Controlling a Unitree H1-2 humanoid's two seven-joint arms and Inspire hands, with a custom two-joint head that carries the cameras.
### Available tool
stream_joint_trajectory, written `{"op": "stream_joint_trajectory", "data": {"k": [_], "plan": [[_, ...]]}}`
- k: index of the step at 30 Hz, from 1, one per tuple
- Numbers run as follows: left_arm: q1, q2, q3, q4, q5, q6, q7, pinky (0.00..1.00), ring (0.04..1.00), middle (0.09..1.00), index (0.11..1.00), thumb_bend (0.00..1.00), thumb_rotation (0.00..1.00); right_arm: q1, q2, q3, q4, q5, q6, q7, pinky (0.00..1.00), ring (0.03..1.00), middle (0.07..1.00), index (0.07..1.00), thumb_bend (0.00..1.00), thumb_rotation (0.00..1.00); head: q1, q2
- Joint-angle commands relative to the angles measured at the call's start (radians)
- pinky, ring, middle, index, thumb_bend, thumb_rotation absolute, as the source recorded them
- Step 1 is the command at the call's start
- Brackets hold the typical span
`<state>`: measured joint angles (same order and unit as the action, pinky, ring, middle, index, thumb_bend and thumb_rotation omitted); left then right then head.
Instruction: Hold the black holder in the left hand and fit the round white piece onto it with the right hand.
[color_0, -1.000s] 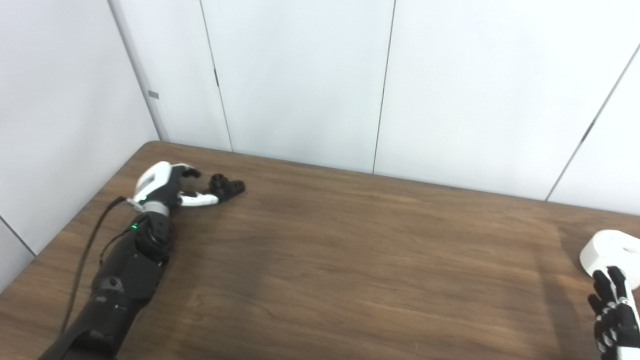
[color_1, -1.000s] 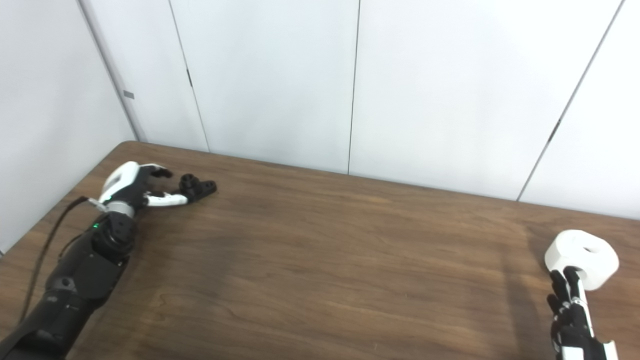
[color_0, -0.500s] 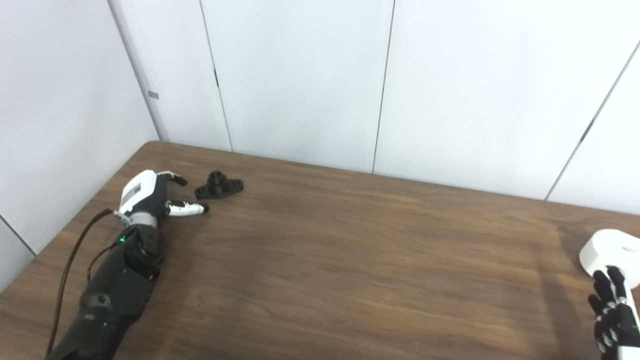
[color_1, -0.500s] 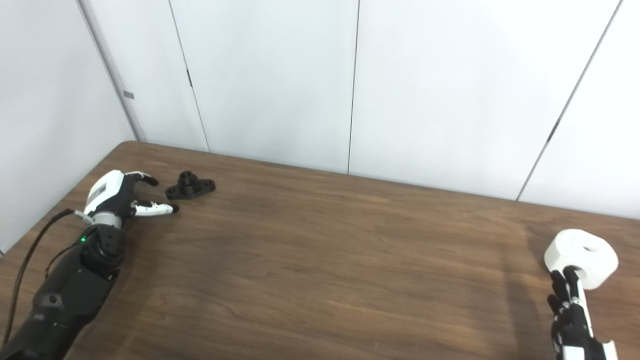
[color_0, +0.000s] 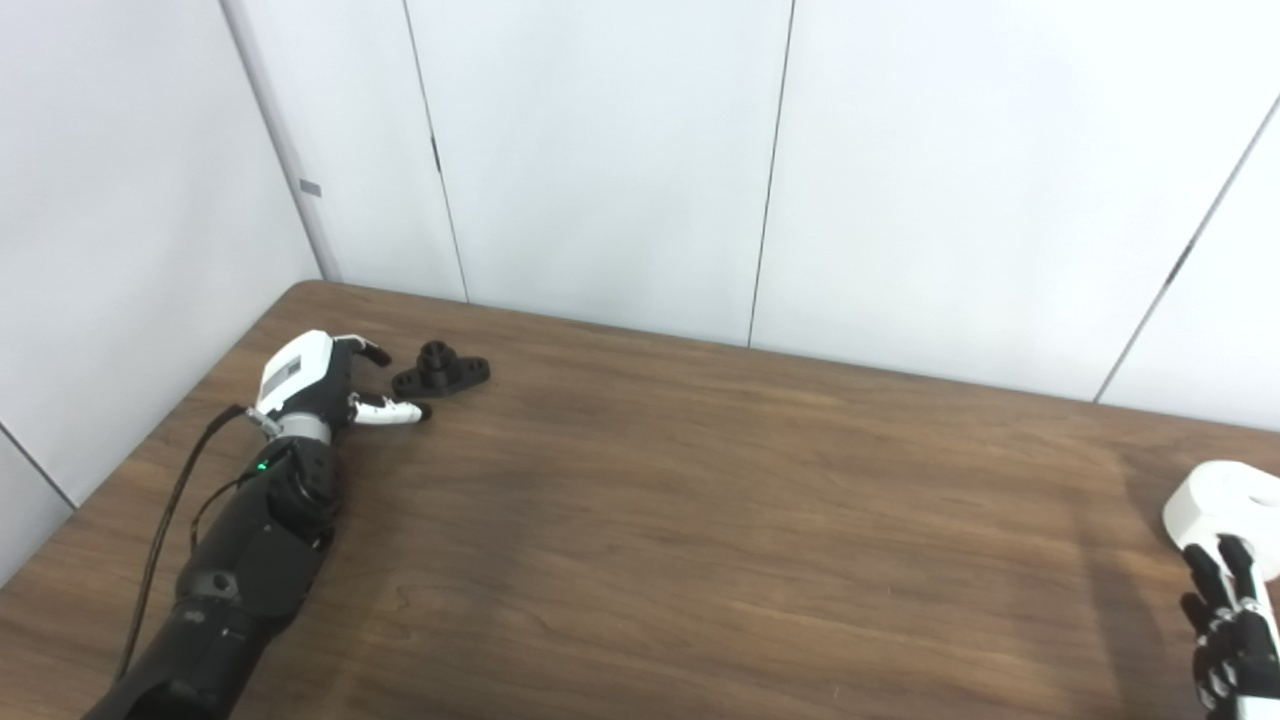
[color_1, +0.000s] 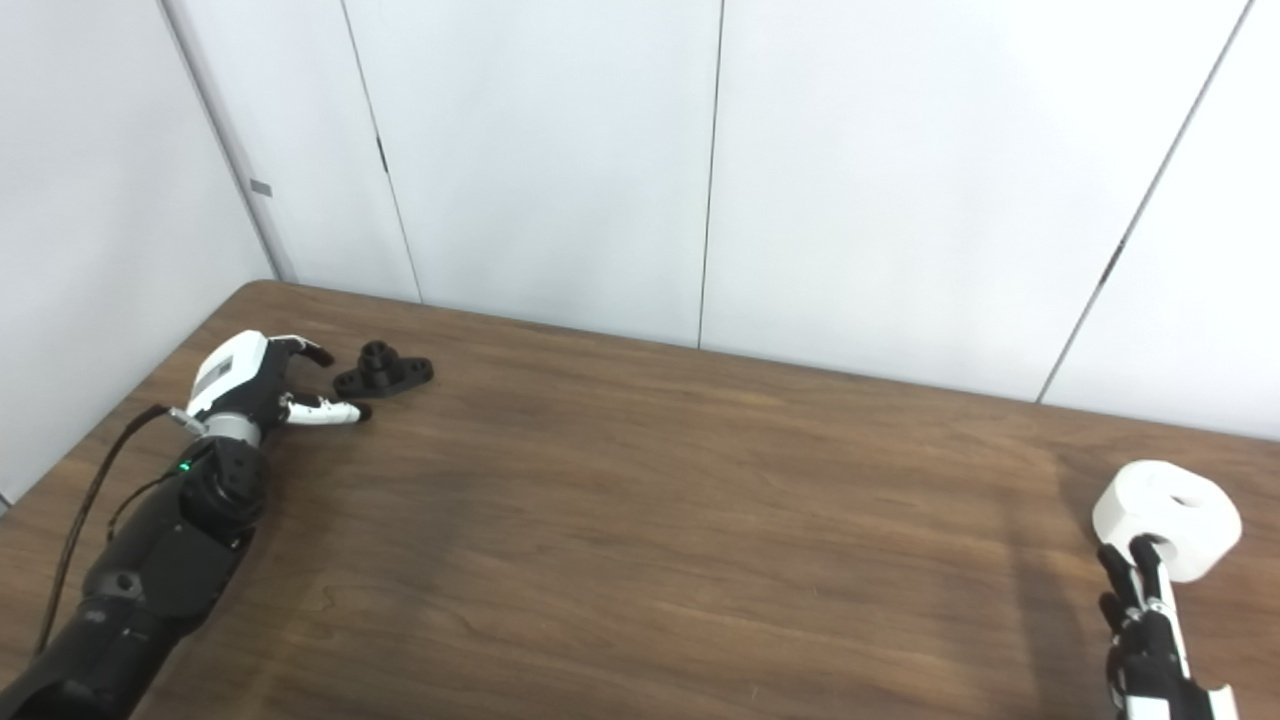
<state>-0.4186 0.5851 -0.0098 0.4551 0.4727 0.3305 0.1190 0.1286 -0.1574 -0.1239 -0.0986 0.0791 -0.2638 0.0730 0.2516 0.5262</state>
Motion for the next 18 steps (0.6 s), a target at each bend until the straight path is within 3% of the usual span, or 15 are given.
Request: {"op": "stream_joint_trajectory", "data": {"k": [1,18], "plan": [[-0.032,0.024,0.001,-0.005,0.001,-0.021,0.005,0.82,0.938,0.894,0.704,0.86,0.23,0.071,0.047,0.021,0.088,0.011,-0.005,-0.005,1.00,1.000,0.962,1.000,0.60,1.00,0.001,-0.002],[-0.066,0.031,0.010,-0.008,-0.059,-0.027,-0.057,0.84,0.946,0.899,0.735,0.85,0.25,0.066,0.051,0.027,0.096,0.014,-0.009,0.001,1.00,1.000,0.957,1.000,0.56,1.00,-0.008,-0.009]]}}
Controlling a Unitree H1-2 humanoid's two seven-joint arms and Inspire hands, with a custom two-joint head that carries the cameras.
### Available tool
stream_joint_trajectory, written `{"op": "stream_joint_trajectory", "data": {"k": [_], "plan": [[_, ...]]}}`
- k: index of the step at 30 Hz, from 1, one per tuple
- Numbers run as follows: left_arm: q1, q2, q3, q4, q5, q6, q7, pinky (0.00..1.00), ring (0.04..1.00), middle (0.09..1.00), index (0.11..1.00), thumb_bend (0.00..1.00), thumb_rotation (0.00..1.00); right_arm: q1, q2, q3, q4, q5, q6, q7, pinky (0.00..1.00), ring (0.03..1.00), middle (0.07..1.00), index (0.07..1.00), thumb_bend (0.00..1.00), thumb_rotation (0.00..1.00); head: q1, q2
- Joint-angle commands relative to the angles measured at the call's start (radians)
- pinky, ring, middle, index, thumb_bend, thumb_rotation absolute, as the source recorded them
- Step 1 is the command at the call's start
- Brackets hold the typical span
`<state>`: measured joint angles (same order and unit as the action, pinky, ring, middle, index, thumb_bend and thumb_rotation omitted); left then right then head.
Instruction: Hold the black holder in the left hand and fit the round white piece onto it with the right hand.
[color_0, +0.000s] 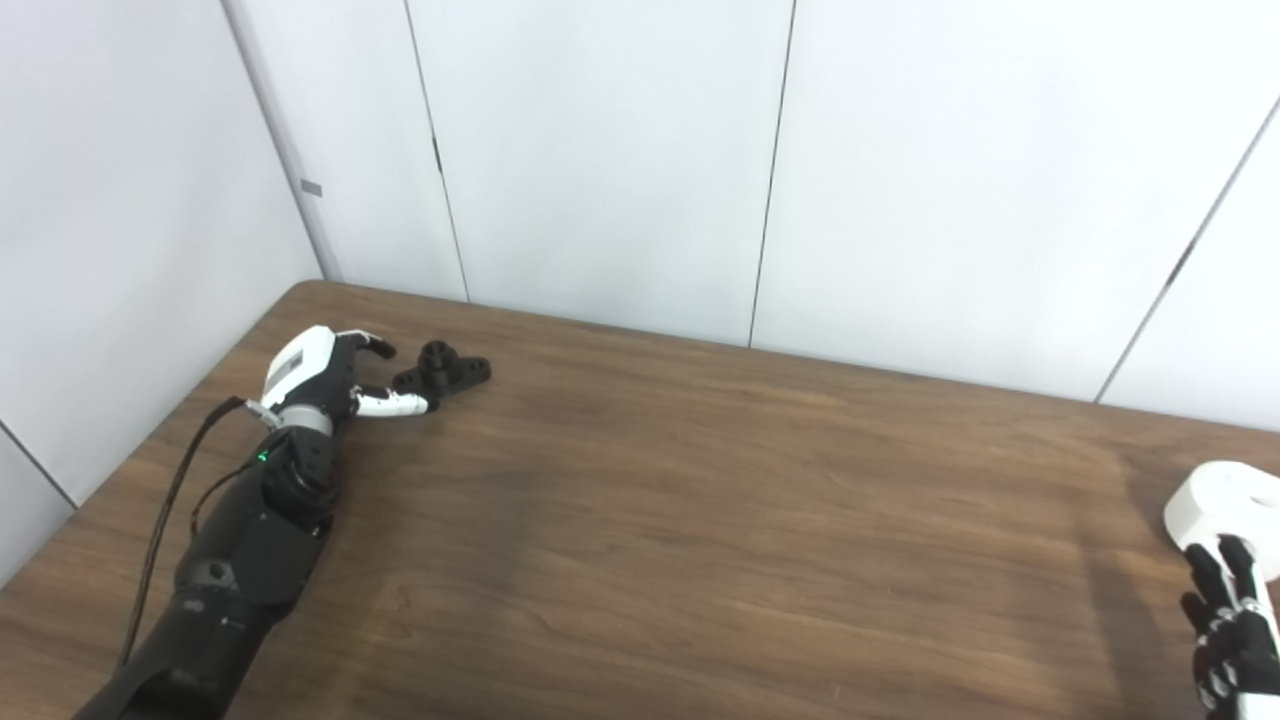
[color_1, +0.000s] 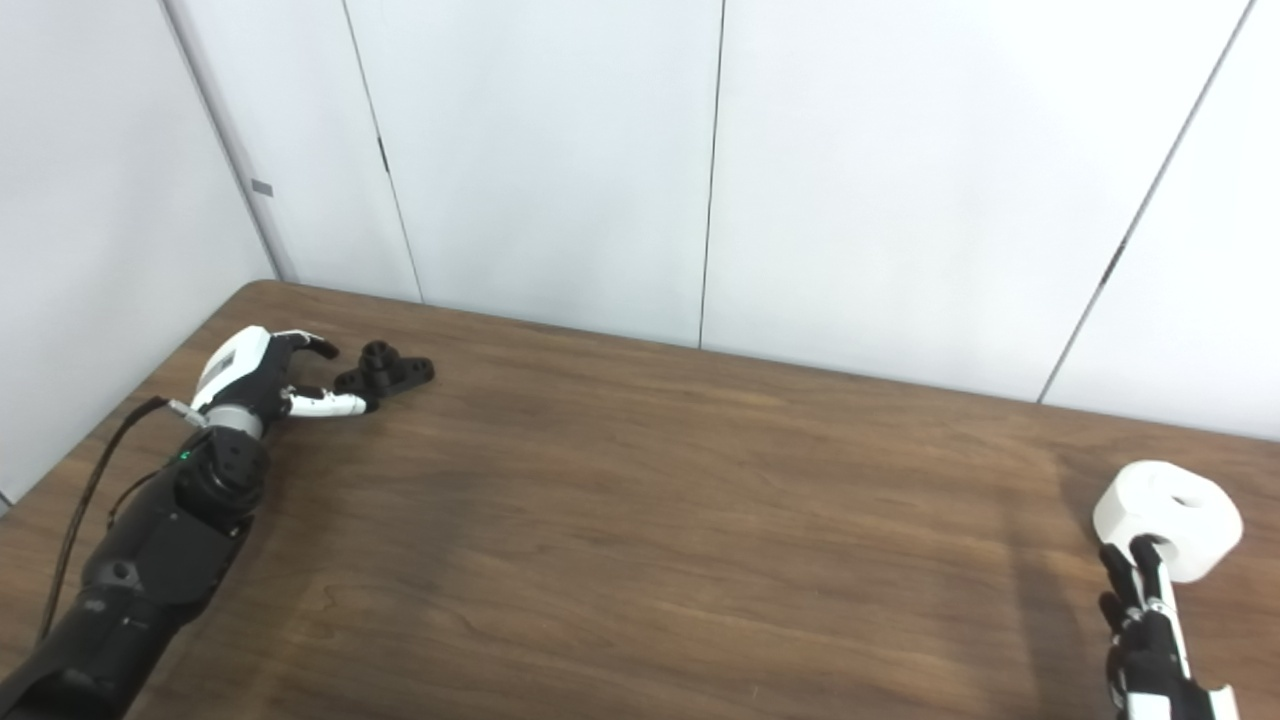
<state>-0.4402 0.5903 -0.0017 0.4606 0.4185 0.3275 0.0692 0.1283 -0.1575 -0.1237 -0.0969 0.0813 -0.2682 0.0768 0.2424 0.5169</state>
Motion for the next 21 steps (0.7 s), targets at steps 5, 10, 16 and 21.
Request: {"op": "stream_joint_trajectory", "data": {"k": [5,10,16,21], "plan": [[-0.050,0.018,0.002,-0.024,-0.019,-0.022,-0.021,0.85,0.943,0.898,0.730,0.86,0.25,0.070,0.050,0.027,0.091,0.010,-0.004,-0.001,1.00,1.000,0.961,1.000,0.55,1.00,-0.002,0.003],[-0.060,0.008,0.002,-0.024,-0.031,-0.009,-0.035,0.86,0.943,0.894,0.724,0.86,0.22,0.073,0.052,0.027,0.085,0.000,0.000,-0.006,1.00,1.000,0.947,1.000,0.56,1.00,-0.004,0.005],[-0.063,0.007,-0.012,-0.023,-0.026,-0.006,-0.040,0.86,0.946,0.904,0.732,0.85,0.25,0.075,0.052,0.027,0.079,0.002,0.004,-0.005,1.00,1.000,0.948,1.000,0.55,1.00,-0.007,0.006],[-0.071,0.009,-0.029,0.001,-0.019,-0.015,-0.042,0.85,0.949,0.907,0.732,0.85,0.27,0.079,0.055,0.026,0.072,0.001,0.013,-0.008,1.00,1.000,0.946,1.000,0.56,1.00,-0.011,0.007]]}}
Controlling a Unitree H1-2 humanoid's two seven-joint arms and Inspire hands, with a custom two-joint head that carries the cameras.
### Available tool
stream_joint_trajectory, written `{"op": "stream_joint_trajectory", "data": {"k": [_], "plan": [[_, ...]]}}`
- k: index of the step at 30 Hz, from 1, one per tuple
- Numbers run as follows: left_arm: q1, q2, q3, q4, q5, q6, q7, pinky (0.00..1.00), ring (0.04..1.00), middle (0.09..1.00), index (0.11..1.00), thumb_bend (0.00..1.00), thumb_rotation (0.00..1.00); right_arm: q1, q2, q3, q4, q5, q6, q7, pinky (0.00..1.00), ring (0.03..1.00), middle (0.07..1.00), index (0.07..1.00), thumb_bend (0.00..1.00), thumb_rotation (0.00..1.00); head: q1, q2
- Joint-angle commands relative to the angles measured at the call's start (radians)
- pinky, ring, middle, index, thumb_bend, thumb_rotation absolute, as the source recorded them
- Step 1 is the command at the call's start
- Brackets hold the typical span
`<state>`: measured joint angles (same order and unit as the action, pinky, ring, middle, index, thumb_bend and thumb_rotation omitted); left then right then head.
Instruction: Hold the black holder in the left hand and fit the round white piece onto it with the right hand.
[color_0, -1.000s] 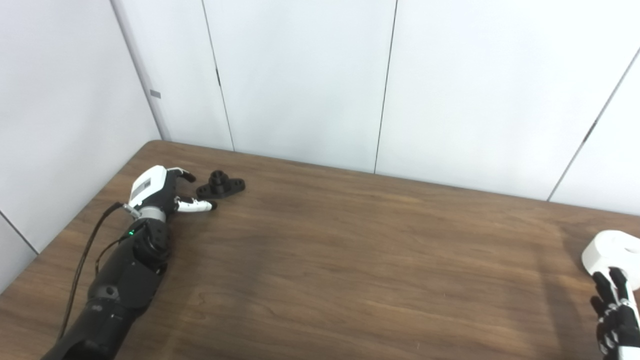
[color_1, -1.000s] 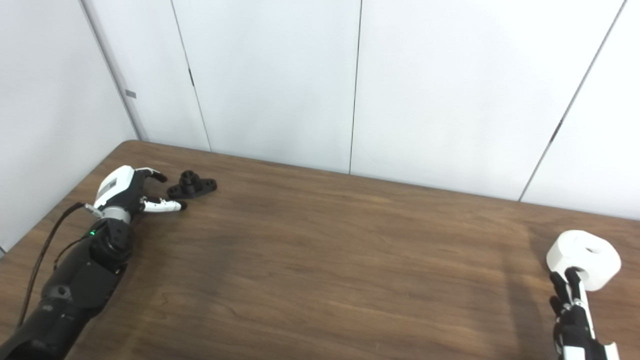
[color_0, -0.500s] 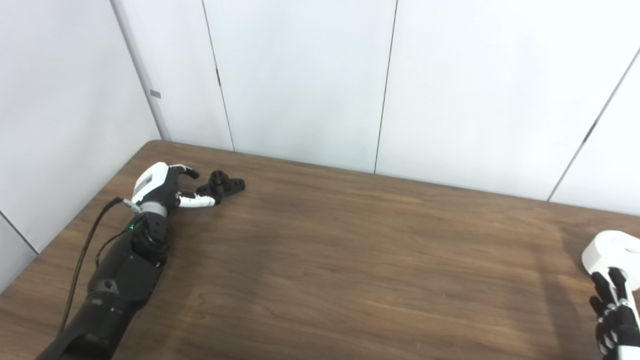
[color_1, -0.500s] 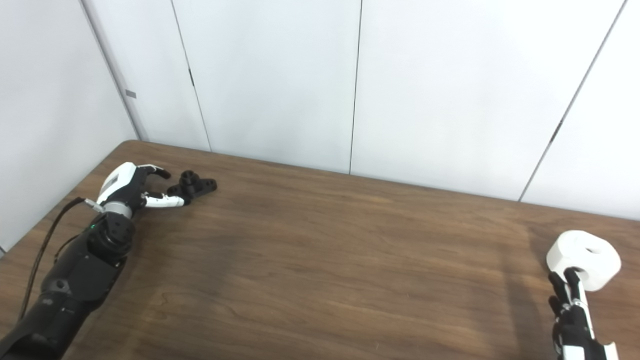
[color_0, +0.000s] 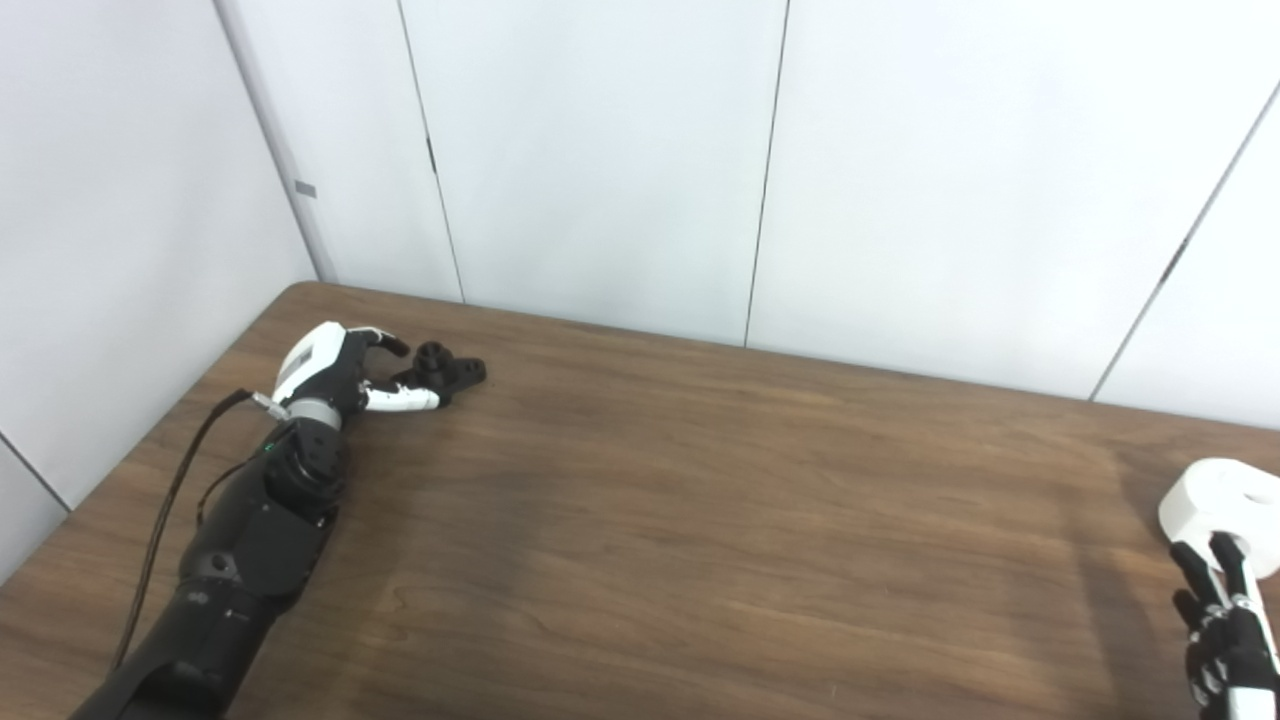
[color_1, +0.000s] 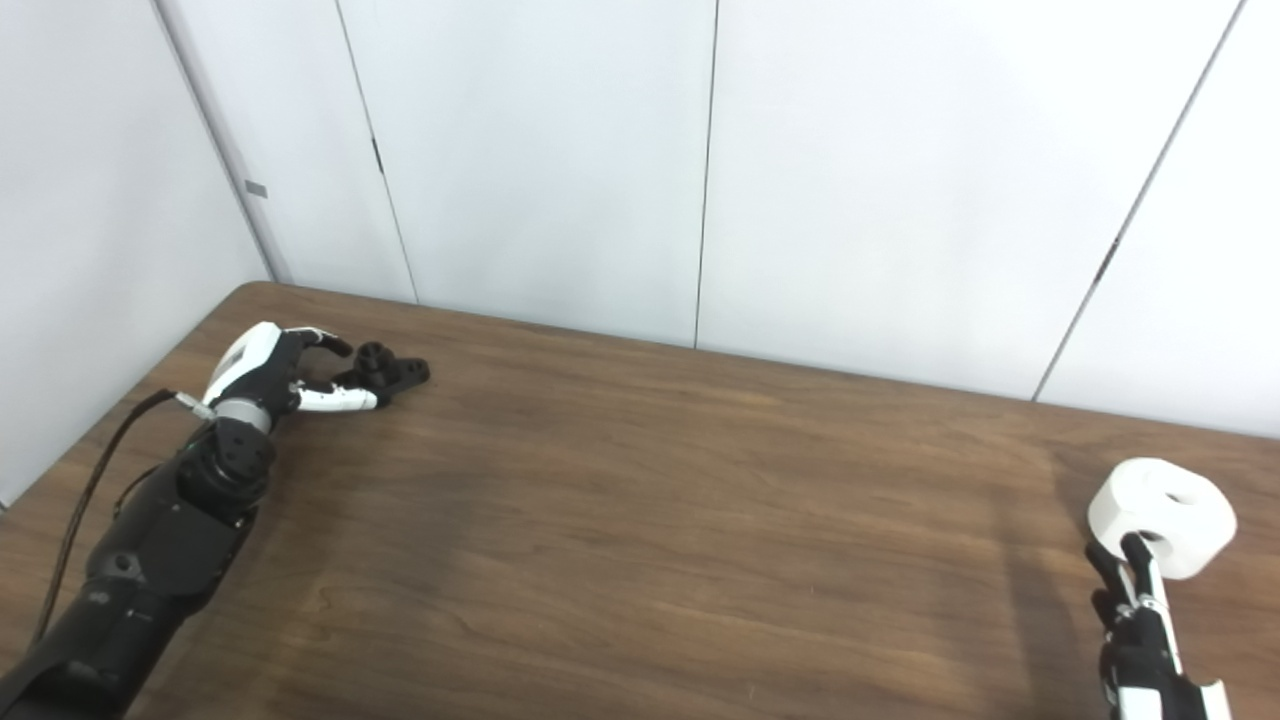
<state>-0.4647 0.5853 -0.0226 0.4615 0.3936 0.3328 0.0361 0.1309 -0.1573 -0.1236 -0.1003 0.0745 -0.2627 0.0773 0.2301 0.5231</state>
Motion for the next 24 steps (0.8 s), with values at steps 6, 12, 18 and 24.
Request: {"op": "stream_joint_trajectory", "data": {"k": [6,12,18,24], "plan": [[-0.052,0.015,-0.023,0.017,0.012,-0.027,-0.001,0.84,0.954,0.908,0.731,0.85,0.26,0.080,0.055,0.028,0.074,-0.002,0.000,-0.010,1.00,1.000,0.943,1.000,0.55,1.00,-0.004,0.002],[-0.060,0.020,-0.051,0.046,0.049,-0.039,0.009,0.83,0.954,0.902,0.725,0.86,0.27,0.084,0.059,0.027,0.065,0.010,0.012,-0.009,1.00,1.000,0.946,1.000,0.55,1.00,-0.008,0.004],[-0.064,0.021,-0.062,0.061,0.063,-0.039,0.001,0.84,0.963,0.905,0.724,0.87,0.26,0.086,0.060,0.028,0.061,0.012,0.006,-0.008,1.00,1.000,0.948,1.000,0.56,0.99,-0.009,0.007],[-0.068,0.027,-0.080,0.076,0.081,-0.043,-0.011,0.86,0.962,0.898,0.717,0.87,0.25,0.093,0.063,0.028,0.046,0.003,0.018,-0.015,1.00,1.000,0.946,1.000,0.56,1.00,-0.009,0.010]]}}
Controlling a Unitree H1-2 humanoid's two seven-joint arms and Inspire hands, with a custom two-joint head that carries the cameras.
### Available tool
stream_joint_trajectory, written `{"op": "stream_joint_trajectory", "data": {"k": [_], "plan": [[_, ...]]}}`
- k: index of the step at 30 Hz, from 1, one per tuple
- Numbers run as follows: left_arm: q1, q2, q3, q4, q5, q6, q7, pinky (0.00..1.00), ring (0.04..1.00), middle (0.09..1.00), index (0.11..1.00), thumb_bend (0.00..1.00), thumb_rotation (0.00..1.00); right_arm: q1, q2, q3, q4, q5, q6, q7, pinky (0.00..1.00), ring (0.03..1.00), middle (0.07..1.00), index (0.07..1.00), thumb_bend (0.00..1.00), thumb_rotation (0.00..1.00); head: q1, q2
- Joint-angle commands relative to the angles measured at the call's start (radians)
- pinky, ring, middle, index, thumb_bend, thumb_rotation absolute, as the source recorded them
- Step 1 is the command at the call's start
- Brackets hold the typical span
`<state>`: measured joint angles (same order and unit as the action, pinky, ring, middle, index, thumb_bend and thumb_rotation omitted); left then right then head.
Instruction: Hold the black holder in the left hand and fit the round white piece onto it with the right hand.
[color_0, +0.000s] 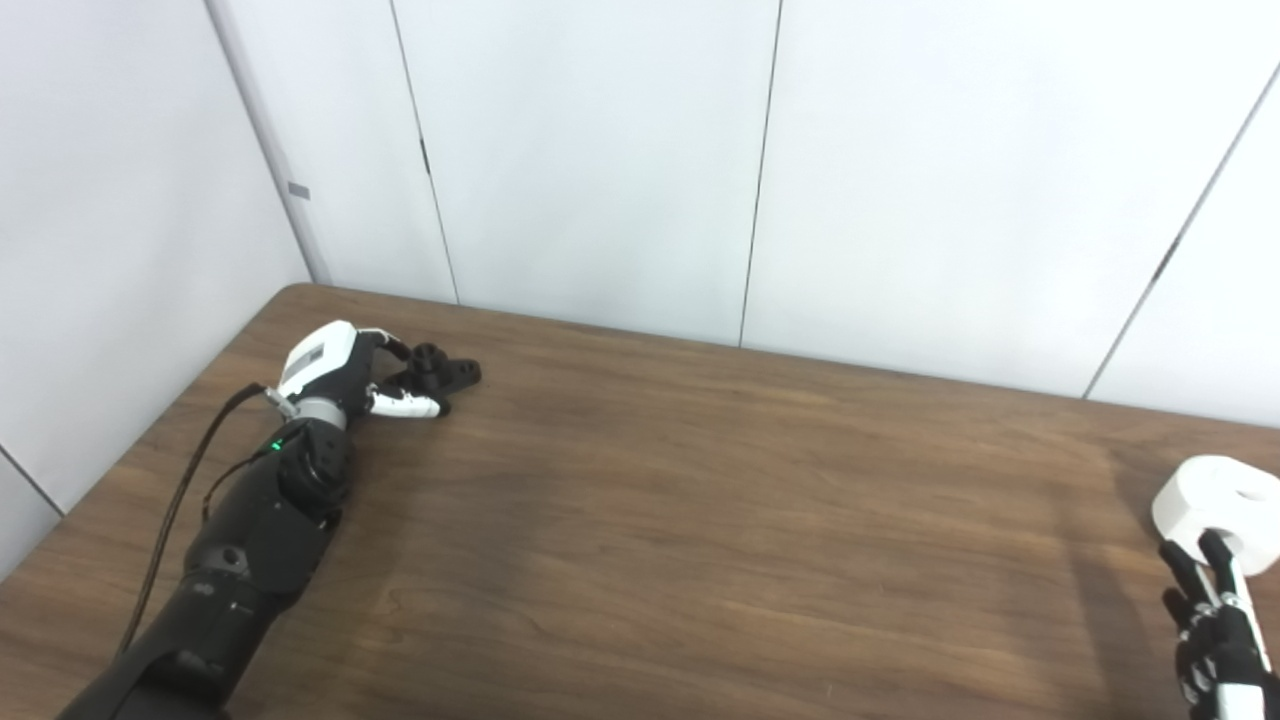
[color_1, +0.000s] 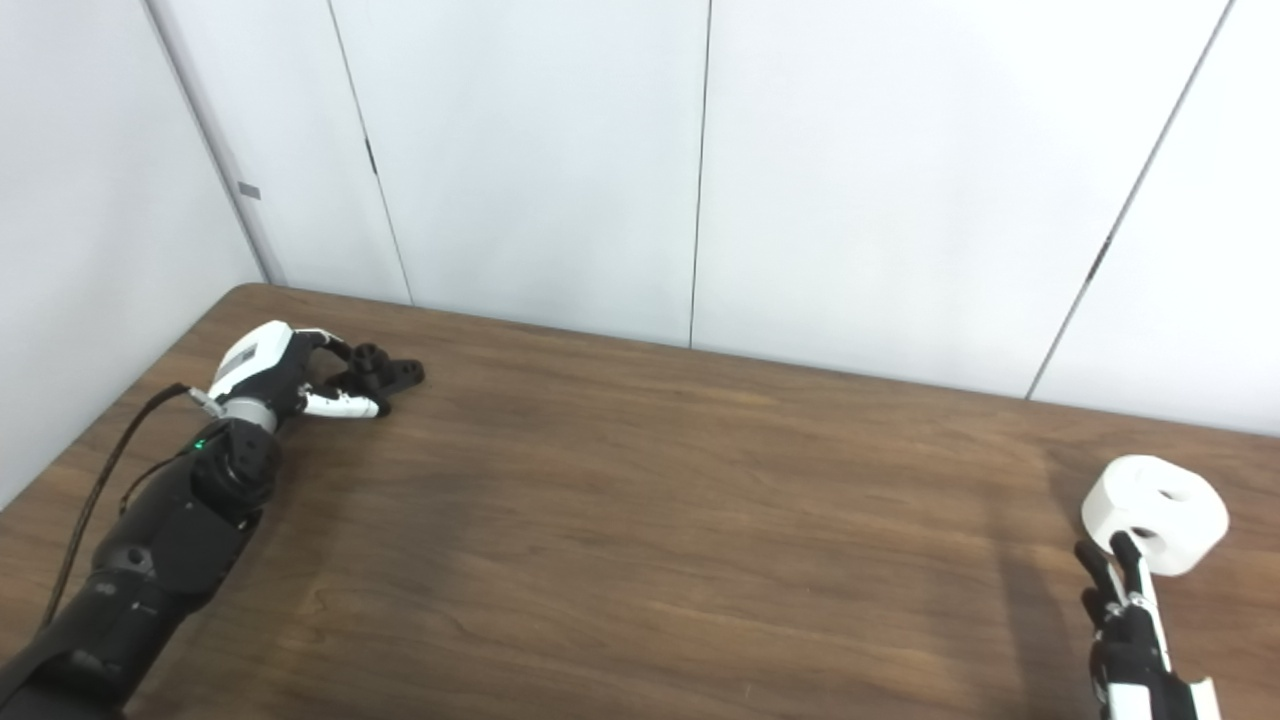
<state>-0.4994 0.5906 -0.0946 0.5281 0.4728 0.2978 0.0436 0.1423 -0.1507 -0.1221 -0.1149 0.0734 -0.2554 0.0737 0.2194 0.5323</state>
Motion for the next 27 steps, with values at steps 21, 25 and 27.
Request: {"op": "stream_joint_trajectory", "data": {"k": [21,25,27], "plan": [[-0.036,0.004,0.015,0.053,-0.022,-0.069,0.028,0.87,0.944,0.845,0.492,0.54,0.06,0.090,0.063,0.023,0.048,-0.005,0.012,-0.012,1.00,1.000,0.937,1.000,0.57,1.00,-0.007,0.000],[-0.038,0.001,0.018,0.062,-0.039,-0.085,0.017,0.86,0.915,0.822,0.486,0.52,0.05,0.091,0.064,0.023,0.044,-0.002,0.016,-0.012,1.00,0.997,0.936,1.000,0.58,0.99,-0.007,0.000],[-0.037,0.002,0.014,0.064,-0.038,-0.095,0.014,0.85,0.904,0.814,0.486,0.52,0.05,0.090,0.064,0.023,0.044,-0.001,0.015,-0.011,1.00,1.000,0.937,1.000,0.58,0.98,-0.007,0.000]]}}
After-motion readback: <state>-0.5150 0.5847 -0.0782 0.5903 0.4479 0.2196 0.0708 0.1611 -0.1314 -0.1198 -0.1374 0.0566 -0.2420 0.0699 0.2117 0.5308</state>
